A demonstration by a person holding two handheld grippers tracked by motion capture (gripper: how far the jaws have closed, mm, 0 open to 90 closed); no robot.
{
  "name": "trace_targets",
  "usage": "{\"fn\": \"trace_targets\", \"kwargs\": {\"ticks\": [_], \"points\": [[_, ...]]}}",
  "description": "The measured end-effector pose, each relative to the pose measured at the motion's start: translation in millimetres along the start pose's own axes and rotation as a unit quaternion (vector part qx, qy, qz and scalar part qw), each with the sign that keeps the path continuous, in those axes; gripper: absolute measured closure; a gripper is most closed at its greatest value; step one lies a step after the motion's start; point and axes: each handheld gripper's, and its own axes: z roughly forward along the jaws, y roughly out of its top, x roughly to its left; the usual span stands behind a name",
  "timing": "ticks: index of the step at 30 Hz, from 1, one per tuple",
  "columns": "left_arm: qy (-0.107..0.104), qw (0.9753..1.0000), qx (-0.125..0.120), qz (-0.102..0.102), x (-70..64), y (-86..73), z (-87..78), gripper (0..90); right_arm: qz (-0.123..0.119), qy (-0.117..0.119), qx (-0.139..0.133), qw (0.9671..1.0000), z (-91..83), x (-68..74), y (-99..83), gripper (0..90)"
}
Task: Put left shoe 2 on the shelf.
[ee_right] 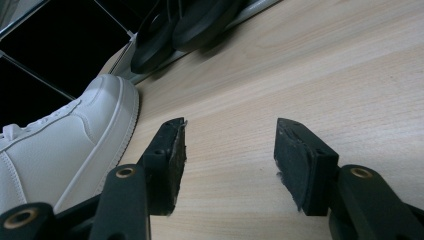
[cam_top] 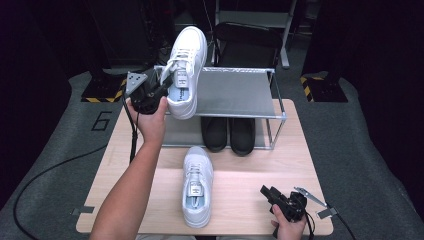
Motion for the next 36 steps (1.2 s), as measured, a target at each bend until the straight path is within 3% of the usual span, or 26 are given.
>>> {"fn": "trace_targets", "kwargs": {"ticks": [10,15,26,36], "points": [[-0.005,1.0000,0.005,0.000,-7.2,5.6,16.7,80.9,0.002,-0.004,-0.003,1.0000,-6.5,-3.0,-1.8,46.2],[0.003,0.9999,0.012,0.000,-9.4,4.7,29.7,80.9,0.003,-0.008,-0.005,1.0000,-8.1,-3.9,-2.3,46.2],[0.015,0.9995,0.019,-0.021,-6.7,4.7,54.4,80.7,0.006,-0.010,-0.006,0.9999,-11.7,-7.2,-3.1,46.2],[0.024,0.9987,0.041,-0.017,-13.6,-6.9,70.7,80.6,0.016,-0.006,-0.009,0.9998,-13.0,-7.2,-3.6,46.2]]}}
